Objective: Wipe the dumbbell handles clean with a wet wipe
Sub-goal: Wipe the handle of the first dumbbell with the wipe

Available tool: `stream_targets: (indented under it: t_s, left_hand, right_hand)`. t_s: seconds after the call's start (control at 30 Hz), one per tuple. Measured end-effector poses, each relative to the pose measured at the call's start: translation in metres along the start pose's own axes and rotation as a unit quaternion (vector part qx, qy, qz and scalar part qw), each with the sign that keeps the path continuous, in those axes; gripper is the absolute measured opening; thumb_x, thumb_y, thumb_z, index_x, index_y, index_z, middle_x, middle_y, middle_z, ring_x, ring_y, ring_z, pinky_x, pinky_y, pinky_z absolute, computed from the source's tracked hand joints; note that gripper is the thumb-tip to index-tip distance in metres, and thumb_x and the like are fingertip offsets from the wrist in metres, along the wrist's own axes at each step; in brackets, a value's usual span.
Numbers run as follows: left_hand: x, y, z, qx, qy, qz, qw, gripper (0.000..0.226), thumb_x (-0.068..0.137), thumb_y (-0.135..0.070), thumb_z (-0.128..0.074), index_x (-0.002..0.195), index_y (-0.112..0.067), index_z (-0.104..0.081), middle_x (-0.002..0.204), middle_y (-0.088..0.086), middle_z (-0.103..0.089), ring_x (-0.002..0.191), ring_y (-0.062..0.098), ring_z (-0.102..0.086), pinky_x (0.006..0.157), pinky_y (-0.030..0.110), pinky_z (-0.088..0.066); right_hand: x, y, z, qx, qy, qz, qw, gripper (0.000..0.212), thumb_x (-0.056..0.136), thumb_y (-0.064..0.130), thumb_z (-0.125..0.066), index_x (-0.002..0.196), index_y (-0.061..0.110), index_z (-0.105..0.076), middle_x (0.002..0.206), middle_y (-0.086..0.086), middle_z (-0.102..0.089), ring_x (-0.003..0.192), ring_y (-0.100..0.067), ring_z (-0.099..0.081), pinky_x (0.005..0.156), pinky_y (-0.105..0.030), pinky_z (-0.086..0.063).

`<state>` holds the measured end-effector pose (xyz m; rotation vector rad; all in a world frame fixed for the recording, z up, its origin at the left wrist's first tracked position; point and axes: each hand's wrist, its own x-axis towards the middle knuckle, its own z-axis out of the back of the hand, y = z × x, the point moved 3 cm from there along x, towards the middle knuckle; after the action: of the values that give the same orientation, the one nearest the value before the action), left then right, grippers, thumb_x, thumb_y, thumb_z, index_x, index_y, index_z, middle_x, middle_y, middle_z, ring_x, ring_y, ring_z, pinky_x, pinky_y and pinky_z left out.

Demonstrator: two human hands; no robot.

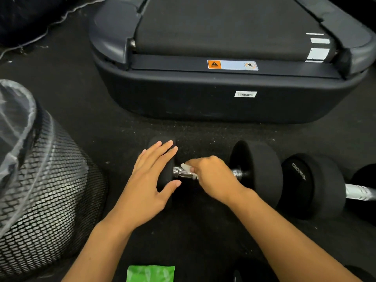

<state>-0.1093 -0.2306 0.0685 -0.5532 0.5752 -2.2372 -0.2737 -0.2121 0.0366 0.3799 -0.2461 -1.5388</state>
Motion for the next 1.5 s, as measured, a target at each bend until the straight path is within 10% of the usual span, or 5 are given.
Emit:
stream_targets:
  t_s: [0.4,0.57,1.17,1.5]
  left_hand:
    - [0.001,0.0,0.0,0.001,-0.004,-0.001,1.0,0.068,0.081,-0.042,-0.056,0.143,-0.028,-0.032,0.15,-0.019,-0.021,0.14,-0.002,-0.005,0.114,0.02,0.004]
    - [-0.001,0.001,-0.001,-0.004,-0.003,-0.003,1.0,0.068,0.084,-0.037,-0.064,0.143,-0.029,-0.03,0.15,-0.02,-0.02,0.14,-0.002,-0.005,0.114,0.019,0.004]
    - [0.0,-0.001,0.0,-0.015,-0.008,0.018,1.0,0.07,0.082,-0.031,-0.067,0.142,-0.029,-0.031,0.15,-0.019,-0.02,0.139,-0.003,-0.004,0.117,0.036,-0.004]
    - [-0.004,-0.053,-0.005,-0.082,-0.055,-0.056,0.994,0.041,0.076,-0.034,-0.064,0.116,-0.031,-0.058,0.131,-0.017,-0.049,0.132,-0.003,-0.032,0.114,0.025,-0.014]
  right_hand:
    - [-0.002,-0.007,0.006,0.028,-0.012,-0.01,0.999,0.031,0.091,0.011,-0.051,0.118,0.024,-0.061,0.101,-0.006,-0.067,0.095,-0.025,-0.061,0.083,-0.04,-0.05]
    - [-0.018,-0.002,-0.002,0.047,-0.042,0.056,0.996,0.038,0.093,0.009,-0.051,0.13,0.017,-0.054,0.135,-0.002,-0.052,0.126,-0.017,-0.047,0.107,-0.032,-0.035]
    - [-0.043,-0.001,-0.007,0.021,-0.157,0.134,0.978,0.048,0.063,-0.011,-0.076,0.107,0.007,-0.069,0.113,-0.01,-0.067,0.108,-0.024,-0.062,0.091,-0.043,-0.049]
    - [-0.081,0.014,0.042,0.151,-0.276,0.085,0.945,0.024,0.081,0.012,-0.064,0.102,0.025,-0.063,0.096,0.01,-0.056,0.087,-0.005,-0.051,0.077,-0.017,-0.044]
